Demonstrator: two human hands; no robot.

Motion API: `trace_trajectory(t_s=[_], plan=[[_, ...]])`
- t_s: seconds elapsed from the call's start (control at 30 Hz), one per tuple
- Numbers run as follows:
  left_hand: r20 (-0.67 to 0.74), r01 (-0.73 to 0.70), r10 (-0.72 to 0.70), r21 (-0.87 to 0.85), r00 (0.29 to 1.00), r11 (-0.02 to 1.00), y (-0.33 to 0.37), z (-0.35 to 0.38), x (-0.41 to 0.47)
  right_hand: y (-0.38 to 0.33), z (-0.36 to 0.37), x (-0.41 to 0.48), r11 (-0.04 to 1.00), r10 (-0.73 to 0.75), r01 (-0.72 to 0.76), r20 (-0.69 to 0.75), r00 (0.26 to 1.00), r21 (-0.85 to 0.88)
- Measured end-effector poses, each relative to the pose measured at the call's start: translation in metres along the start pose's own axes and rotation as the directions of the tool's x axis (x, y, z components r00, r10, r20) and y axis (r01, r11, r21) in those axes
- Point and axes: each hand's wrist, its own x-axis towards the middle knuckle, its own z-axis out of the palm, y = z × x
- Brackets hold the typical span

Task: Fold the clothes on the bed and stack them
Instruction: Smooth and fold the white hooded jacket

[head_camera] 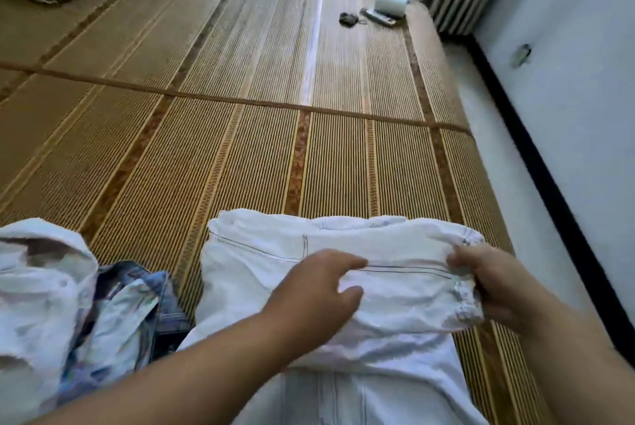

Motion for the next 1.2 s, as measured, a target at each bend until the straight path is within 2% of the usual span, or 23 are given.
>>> trace_trajectory(t_s=[0.07,0.13,0.2,0.23,0.3,0.33,0.4,0.47,0.6,0.67,0.7,0.77,0.8,0.83,0.87,0.9,0.93,0.97,1.0,1.03,1.1,1.13,1.2], plan=[[-0.111,0.07,-0.036,0.314,0.993,0.947,-0.049,-0.001,0.014,0.028,-0.014,0.028,0.987,0.013,-0.017,-0.029,1.0,-0.16],[-0.111,0.13,-0.083,0.542,0.99,0.83,-0.094,0.003,0.031,0.055,-0.02,0.054,0.924,-0.027,-0.028,-0.138,0.99,-0.381],[-0.05,0.143,-0.147,0.662,0.988,0.736,-0.135,0.007,0.045,0.078,-0.014,0.074,0.802,-0.185,-0.014,-0.27,0.945,-0.598],[-0.02,0.141,-0.179,0.701,0.984,0.699,-0.153,0.009,0.05,0.088,-0.008,0.081,0.729,-0.297,0.024,-0.284,0.912,-0.684],[0.026,0.141,-0.235,0.734,0.972,0.665,-0.181,0.018,0.052,0.112,0.01,0.093,0.556,-0.464,0.137,-0.17,0.869,-0.82],[0.031,0.15,-0.25,0.727,0.968,0.67,-0.192,0.024,0.052,0.123,0.019,0.098,0.442,-0.486,0.178,-0.068,0.871,-0.879],[0.003,0.188,-0.266,0.702,0.964,0.687,-0.207,0.035,0.048,0.142,0.032,0.108,0.226,-0.402,0.201,0.097,0.911,-0.953],[-0.022,0.232,-0.293,0.67,0.956,0.705,-0.22,0.045,0.048,0.158,0.031,0.123,0.115,-0.302,0.15,0.11,0.947,-0.982],[0.021,0.263,-0.366,0.657,0.931,0.707,-0.224,0.053,0.057,0.166,0.018,0.145,0.131,-0.175,0.016,-0.007,0.985,-0.991],[0.035,0.241,-0.358,0.68,0.933,0.693,-0.216,0.045,0.06,0.164,0.021,0.146,0.161,-0.204,0.006,-0.027,0.979,-0.987],[0.015,0.197,-0.29,0.701,0.957,0.685,-0.211,0.037,0.062,0.16,0.023,0.145,0.199,-0.29,0.006,-0.053,0.956,-0.98],[-0.065,0.099,-0.075,0.713,0.995,0.694,-0.198,0.011,0.066,0.142,0.023,0.141,0.321,-0.553,0.094,-0.106,0.827,-0.942],[-0.112,0.067,0.014,0.689,0.994,0.722,-0.195,-0.003,0.071,0.129,0.02,0.144,0.366,-0.646,0.153,-0.132,0.752,-0.918],[-0.162,0.072,0.046,0.651,0.986,0.756,-0.193,-0.014,0.078,0.115,0.014,0.15,0.403,-0.681,0.192,-0.154,0.716,-0.895],[-0.221,0.142,-0.013,0.581,0.975,0.802,-0.194,-0.023,0.087,0.099,0.008,0.158,0.458,-0.655,0.206,-0.171,0.736,-0.865],[-0.253,0.265,-0.16,0.463,0.954,0.846,-0.194,-0.033,0.096,0.084,0.002,0.166,0.54,-0.556,0.174,-0.194,0.808,-0.823],[-0.235,0.403,-0.343,0.303,0.91,0.863,-0.196,-0.043,0.107,0.07,-0.003,0.176,0.614,-0.429,0.113,-0.211,0.878,-0.781],[-0.165,0.514,-0.491,0.153,0.856,0.844,-0.198,-0.051,0.118,0.058,-0.008,0.186,0.642,-0.32,0.05,-0.208,0.924,-0.765],[-0.089,0.58,-0.574,0.079,0.814,0.811,-0.199,-0.057,0.127,0.049,-0.009,0.195,0.616,-0.262,0.021,-0.179,0.948,-0.788],[-0.046,0.596,-0.595,0.123,0.802,0.794,-0.201,-0.061,0.134,0.043,-0.006,0.202,0.564,-0.234,0.032,-0.122,0.965,-0.825],[-0.022,0.541,-0.577,0.38,0.816,0.75,-0.204,-0.065,0.142,0.03,0.009,0.213,0.491,-0.167,0.125,0.048,0.985,-0.862],[0.026,0.492,-0.562,0.451,0.827,0.744,-0.203,-0.065,0.145,0.025,0.021,0.217,0.46,-0.121,0.169,0.127,0.984,-0.872],[0.187,0.482,-0.576,0.382,0.796,0.789,-0.196,-0.067,0.151,0.015,0.043,0.222,0.298,-0.043,0.233,0.231,0.972,-0.926]])
